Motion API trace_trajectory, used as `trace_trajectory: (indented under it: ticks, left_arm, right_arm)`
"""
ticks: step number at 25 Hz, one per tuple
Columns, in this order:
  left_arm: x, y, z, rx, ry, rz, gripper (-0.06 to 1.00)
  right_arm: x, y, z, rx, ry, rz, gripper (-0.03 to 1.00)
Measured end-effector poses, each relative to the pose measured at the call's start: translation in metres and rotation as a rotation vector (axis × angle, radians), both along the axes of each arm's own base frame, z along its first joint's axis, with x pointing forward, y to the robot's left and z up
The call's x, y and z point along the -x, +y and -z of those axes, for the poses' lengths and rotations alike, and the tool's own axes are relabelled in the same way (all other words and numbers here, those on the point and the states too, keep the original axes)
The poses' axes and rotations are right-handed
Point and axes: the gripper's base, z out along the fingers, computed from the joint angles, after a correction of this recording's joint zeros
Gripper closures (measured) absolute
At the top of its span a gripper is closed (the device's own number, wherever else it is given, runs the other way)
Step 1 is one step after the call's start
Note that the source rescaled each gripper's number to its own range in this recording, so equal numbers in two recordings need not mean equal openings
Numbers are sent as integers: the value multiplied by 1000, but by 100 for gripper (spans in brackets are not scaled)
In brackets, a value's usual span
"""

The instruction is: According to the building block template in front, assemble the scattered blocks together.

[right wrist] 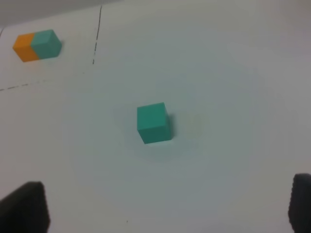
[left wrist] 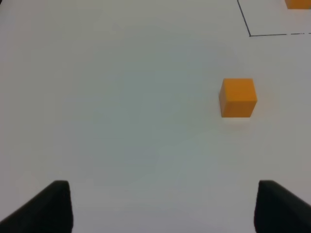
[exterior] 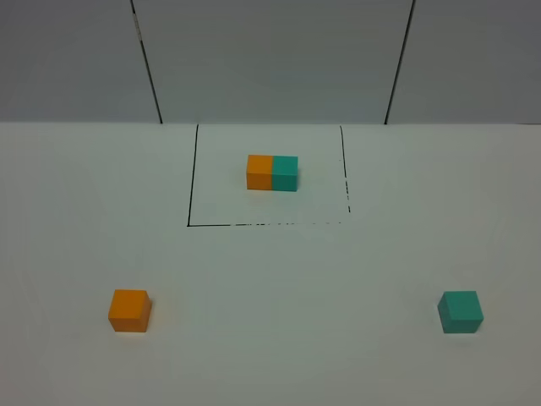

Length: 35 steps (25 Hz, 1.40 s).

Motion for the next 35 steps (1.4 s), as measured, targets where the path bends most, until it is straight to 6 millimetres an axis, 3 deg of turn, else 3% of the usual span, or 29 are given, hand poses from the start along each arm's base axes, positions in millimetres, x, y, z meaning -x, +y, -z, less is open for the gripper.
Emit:
trace_trajectory:
  ticks: [35]
  left_arm:
    - [0, 0, 0, 0, 0, 0, 34]
  right_arm:
    - [0, 0, 0, 0, 0, 0, -1]
